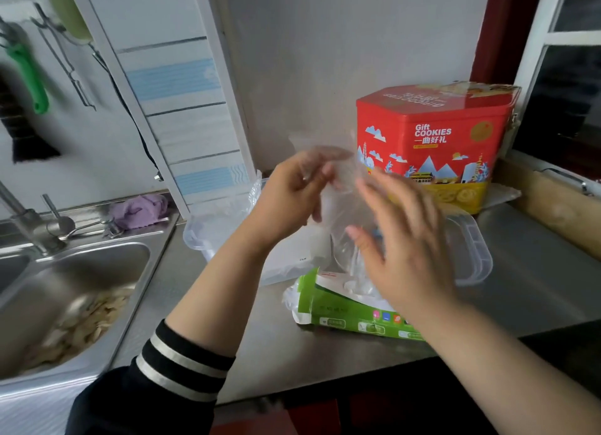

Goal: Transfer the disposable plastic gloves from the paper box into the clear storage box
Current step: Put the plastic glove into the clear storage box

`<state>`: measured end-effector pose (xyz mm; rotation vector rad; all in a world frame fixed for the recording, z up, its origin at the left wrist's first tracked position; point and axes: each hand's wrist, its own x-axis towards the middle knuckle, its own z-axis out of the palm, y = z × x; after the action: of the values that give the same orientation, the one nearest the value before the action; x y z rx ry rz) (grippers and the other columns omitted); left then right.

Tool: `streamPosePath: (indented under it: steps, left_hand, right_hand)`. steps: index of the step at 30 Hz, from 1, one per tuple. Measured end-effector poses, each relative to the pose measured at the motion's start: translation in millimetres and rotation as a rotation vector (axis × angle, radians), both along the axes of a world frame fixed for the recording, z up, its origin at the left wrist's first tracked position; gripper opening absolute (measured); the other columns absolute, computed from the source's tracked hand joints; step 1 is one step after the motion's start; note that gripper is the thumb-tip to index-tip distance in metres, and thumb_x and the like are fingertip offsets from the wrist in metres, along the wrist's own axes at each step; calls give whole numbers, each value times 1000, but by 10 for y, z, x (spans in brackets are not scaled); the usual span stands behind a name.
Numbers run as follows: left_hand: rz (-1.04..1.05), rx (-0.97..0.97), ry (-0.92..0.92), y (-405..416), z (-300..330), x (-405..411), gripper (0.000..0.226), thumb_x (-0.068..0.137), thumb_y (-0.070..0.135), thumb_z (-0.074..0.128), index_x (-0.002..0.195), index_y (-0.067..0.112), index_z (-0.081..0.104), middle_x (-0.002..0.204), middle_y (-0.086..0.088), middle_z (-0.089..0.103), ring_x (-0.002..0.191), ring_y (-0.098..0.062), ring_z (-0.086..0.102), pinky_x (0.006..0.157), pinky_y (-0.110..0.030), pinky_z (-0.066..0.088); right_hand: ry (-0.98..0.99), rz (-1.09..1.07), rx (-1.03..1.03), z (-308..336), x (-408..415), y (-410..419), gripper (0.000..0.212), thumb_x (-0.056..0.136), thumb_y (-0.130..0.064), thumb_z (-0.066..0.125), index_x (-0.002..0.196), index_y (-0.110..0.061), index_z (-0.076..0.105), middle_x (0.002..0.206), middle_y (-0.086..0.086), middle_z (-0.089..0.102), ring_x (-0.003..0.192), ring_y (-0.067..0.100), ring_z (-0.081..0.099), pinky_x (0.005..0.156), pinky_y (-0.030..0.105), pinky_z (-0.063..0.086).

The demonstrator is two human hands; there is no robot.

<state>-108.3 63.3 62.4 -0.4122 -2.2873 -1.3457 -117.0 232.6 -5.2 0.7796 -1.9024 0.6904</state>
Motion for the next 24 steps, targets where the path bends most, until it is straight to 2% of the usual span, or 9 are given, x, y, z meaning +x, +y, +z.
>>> streamPosePath:
  steps: [4,7,8,10,12,16,19,21,24]
  left_hand:
    - [89,57,40,-276,120,4,36,100,-2,43,127,20,48,83,-6,63,44,-4,51,38,-13,36]
    - [320,-28,-104,-631,73,-69,48,94,4,49,137,22,39,82,4,70,48,-8,55,42,-17,38]
    - [394,-58,-184,-752,46,-94,53,92,6,52,139,23,35,82,7,71,57,-9,59,47,-20,43]
    - [516,-116,-321,-989,-21,-171,64,87,11,59,143,20,30,90,4,73,87,-17,62,76,-31,50]
    - [610,-218,-406,-1165,-62,-221,67,79,18,65,139,15,35,104,-5,71,103,-24,58,91,-38,44]
    - [739,-480,-494,-1308,-137,-262,64,86,15,58,143,9,30,123,-14,58,113,-34,53,87,-37,40]
    - [811,-711,-488,-1376,-235,-266,56,87,11,53,139,9,31,121,-18,58,112,-38,52,80,-37,37]
    - [845,-816,-504,-1405,-290,-265,53,88,11,53,136,11,32,115,-18,60,110,-36,51,77,-36,34]
    - [858,-974,-531,-1432,-358,-279,54,86,8,52,136,13,34,110,-13,63,110,-32,50,77,-34,31]
  right_hand:
    - [-100,-69,255,-68,-131,-502,66,90,-61,40,143,-22,44,153,7,37,140,33,31,113,57,23]
    - [-175,-83,330,55,-304,-788,68,87,-66,33,138,-23,50,148,6,44,135,33,38,108,58,28]
    - [-169,-70,334,120,-342,-889,66,87,-66,35,132,-21,56,142,7,50,129,33,44,105,54,32]
    - [-201,-29,380,235,-388,-1080,63,88,-65,34,124,-21,60,135,6,54,122,33,47,101,47,31]
    - [-409,44,554,325,-451,-1266,62,92,-67,27,133,-27,51,142,2,45,130,29,38,104,45,24]
    - [-870,164,844,516,-561,-1532,69,95,-67,14,133,-23,51,141,9,47,128,34,42,102,46,32]
    - [-1034,174,1050,652,-640,-1692,74,97,-63,14,149,-16,33,156,8,29,143,28,27,114,40,20]
    - [-1104,226,1065,661,-686,-1727,72,97,-64,17,153,-20,20,161,3,17,147,24,15,117,38,13]
    - [-1256,197,1018,565,-745,-1709,73,95,-67,23,153,-23,22,160,3,18,146,26,20,114,36,19]
